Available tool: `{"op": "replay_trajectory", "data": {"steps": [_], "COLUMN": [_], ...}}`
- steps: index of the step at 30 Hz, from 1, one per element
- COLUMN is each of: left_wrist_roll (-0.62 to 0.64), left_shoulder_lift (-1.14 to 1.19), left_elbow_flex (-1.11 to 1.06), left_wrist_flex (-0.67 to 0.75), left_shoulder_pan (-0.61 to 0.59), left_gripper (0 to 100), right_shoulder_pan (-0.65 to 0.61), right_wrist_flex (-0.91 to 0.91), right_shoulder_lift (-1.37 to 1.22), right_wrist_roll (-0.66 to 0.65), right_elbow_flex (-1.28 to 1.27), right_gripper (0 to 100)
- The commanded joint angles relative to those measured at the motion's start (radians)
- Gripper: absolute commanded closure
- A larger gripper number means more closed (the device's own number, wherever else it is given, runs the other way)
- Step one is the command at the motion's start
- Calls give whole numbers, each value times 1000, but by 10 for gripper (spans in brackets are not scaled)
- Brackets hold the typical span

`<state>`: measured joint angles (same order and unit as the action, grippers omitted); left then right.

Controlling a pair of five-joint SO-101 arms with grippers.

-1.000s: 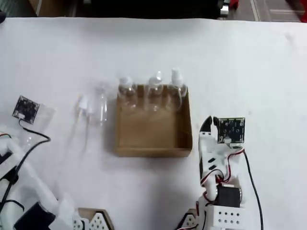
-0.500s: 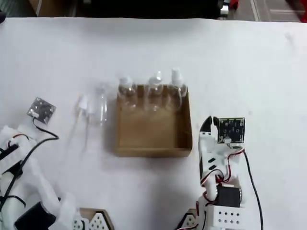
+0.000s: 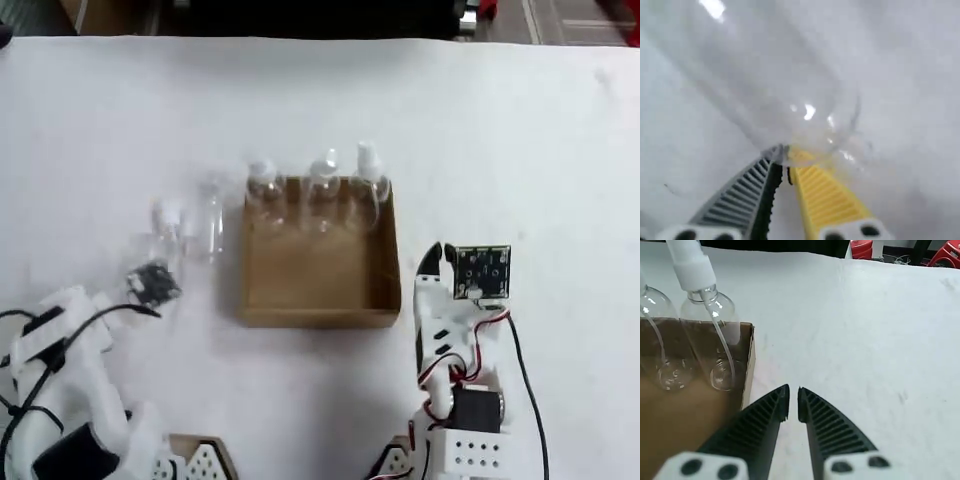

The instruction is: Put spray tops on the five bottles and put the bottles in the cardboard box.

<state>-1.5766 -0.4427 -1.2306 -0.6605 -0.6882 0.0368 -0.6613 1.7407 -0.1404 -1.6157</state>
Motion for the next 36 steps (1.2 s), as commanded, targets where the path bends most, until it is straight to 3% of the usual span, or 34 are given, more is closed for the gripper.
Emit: {"op": "replay_trajectory", "data": {"steps": [1,6,11,17,22,26,30,33,36], "left_wrist_roll": [63,241,425,503,500,540,609,689,720], "left_shoulder_lift": [-159,-456,-731,-992,-1013,-932,-696,-433,-145], "left_elbow_flex": [9,8,12,104,54,-18,124,408,760], "left_wrist_flex": [-129,-256,-282,-275,-114,92,183,46,-287], "left_shoulder_pan": [134,338,489,460,311,180,59,-28,-74], "left_gripper": [980,980,980,980,961,889,884,882,880], "right_shoulder_pan": [4,4,-56,-73,-71,-71,-74,-76,-77], "right_wrist_flex": [22,22,15,22,22,22,22,22,22], "right_shoulder_lift": [10,10,10,10,10,10,10,10,10], "right_wrist_roll": [-3,-17,-115,-121,-121,-121,-121,-123,-123], "right_elbow_flex": [8,8,5,-14,-14,-14,-15,-17,-18], "right_gripper": [981,981,981,981,981,981,981,981,981]}}
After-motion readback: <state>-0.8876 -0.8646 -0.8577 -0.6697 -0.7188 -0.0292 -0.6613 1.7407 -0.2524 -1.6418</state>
